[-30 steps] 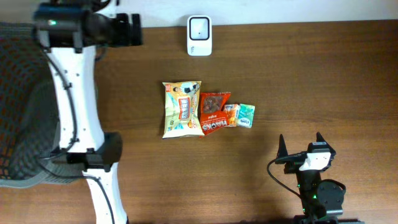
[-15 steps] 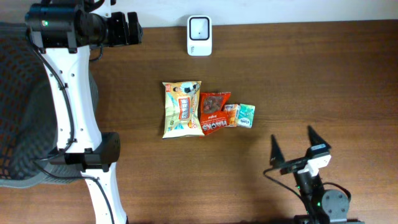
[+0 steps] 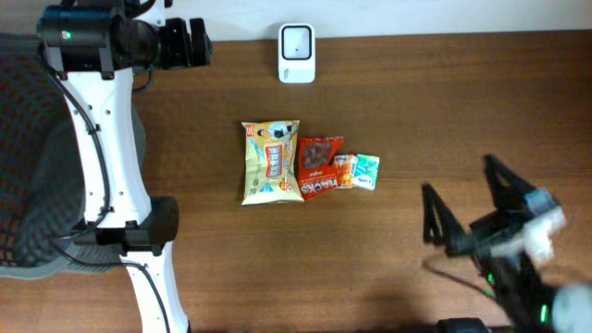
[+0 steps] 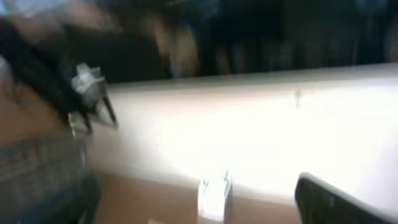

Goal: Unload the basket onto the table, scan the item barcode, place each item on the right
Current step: 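Move right gripper to green tissue pack and grasp it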

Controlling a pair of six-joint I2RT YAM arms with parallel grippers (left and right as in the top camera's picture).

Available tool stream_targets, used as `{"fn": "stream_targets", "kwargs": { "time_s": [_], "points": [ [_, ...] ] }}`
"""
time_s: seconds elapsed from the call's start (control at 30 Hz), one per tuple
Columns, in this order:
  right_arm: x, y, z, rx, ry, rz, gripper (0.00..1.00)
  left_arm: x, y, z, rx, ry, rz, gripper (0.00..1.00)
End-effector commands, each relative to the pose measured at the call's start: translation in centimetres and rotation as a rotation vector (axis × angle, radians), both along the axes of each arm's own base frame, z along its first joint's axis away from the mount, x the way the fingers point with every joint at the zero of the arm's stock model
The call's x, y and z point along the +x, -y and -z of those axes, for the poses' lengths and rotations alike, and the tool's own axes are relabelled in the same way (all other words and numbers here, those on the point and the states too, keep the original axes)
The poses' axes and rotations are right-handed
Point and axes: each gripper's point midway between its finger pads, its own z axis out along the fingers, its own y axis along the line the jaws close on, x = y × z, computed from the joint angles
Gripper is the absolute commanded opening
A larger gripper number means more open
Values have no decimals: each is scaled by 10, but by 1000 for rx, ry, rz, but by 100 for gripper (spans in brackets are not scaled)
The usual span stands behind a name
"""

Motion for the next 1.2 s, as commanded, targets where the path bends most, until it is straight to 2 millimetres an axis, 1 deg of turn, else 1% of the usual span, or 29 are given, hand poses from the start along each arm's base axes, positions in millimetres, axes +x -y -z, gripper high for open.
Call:
{"fn": "stream_targets", "kwargs": {
  "time_s": [0.0, 0.03, 0.07, 0.1, 0.13, 0.17, 0.2, 0.23, 0.27, 0.3, 0.33, 0.37, 0.4, 0.43, 0.47, 0.5, 0.53, 0.57, 0.6, 0.7, 0.73, 0.83, 0.87, 0.97, 1.03, 1.07, 1.1, 1.13, 1.17],
  "points": [
    [46, -4, 1, -73, -264, -16, 98, -7, 1, -16, -14, 38, 0, 99],
    [62, -8, 19, -72, -422, -46, 98, -7, 1, -16, -14, 38, 0, 99],
    [78, -21, 39, -48, -586, -131, 98, -7, 1, -16, -14, 38, -1, 99],
    [81, -32, 46, -25, -641, -207, 98, -7, 0, -16, -14, 38, -2, 99],
    [83, -55, 63, 26, -740, -377, 98, -7, 0, -16, -14, 38, -2, 99],
    [91, -63, 84, 62, -829, -437, 98, -7, 1, -16, -14, 38, -1, 99],
    [102, -64, 102, 75, -887, -441, 98, -7, 0, -16, -14, 38, -2, 99],
    [123, -62, 136, 88, -974, -424, 98, -7, 0, -16, -14, 38, -2, 99],
    [133, -62, 158, 114, -1044, -413, 100, -7, 0, -16, -14, 38, -2, 99],
    [146, -55, 189, 161, -1155, -331, 89, -7, 0, -16, -14, 38, -2, 99],
    [154, -45, 215, 193, -1245, -229, 82, -7, 0, -16, -14, 38, -2, 99],
    [161, -32, 247, 205, -1338, -103, 73, -7, 0, -16, -14, 38, -2, 99],
    [164, -24, 279, 203, -1422, -28, 70, -7, 0, -16, -14, 38, -2, 99],
    [162, -23, 299, 216, -1481, -13, 67, -7, 0, -16, -14, 38, -2, 99],
    [161, -23, 314, 220, -1523, -7, 65, -7, 0, -16, -14, 38, -2, 99],
    [158, -23, 331, 219, -1570, -1, 59, -7, 0, -16, -14, 38, -3, 99],
    [156, -23, 345, 220, -1607, 4, 56, -7, 0, -16, -14, 38, -2, 99],
    [154, -23, 355, 216, -1633, 5, 56, -7, 0, -16, -14, 38, -2, 99],
    [153, -23, 359, 213, -1642, 5, 56, -7, 0, -16, -14, 38, -2, 99],
    [152, -20, 363, 202, -1647, 23, 56, -7, 0, -16, -14, 38, -2, 99],
    [152, -21, 363, 201, -1650, 22, 54, -7, 0, -16, -14, 38, -3, 99],
    [145, -33, 368, 170, -1658, 1, 53, -7, 0, -16, -14, 38, -3, 99],
    [145, -38, 371, 135, -1646, 5, 53, -7, 0, -16, -14, 38, -3, 99],
    [144, -40, 375, 87, -1640, 33, 52, -7, 0, -16, -14, 38, -3, 99],
    [144, -40, 375, 85, -1640, 33, 42, -7, 0, -16, -14, 38, -3, 99],
    [144, -36, 377, 70, -1639, 56, 41, -7, 0, -16, -14, 38, -3, 99],
    [143, -27, 382, 36, -1639, 105, 41, -7, 0, -16, -14, 38, -3, 99],
    [137, -21, 388, 14, -1650, 139, 33, -7, 0, -16, -14, 38, -3, 99],
    [135, -20, 389, 14, -1658, 140, 18, -7, 0, -16, -14, 38, -3, 99]
  ]
}}
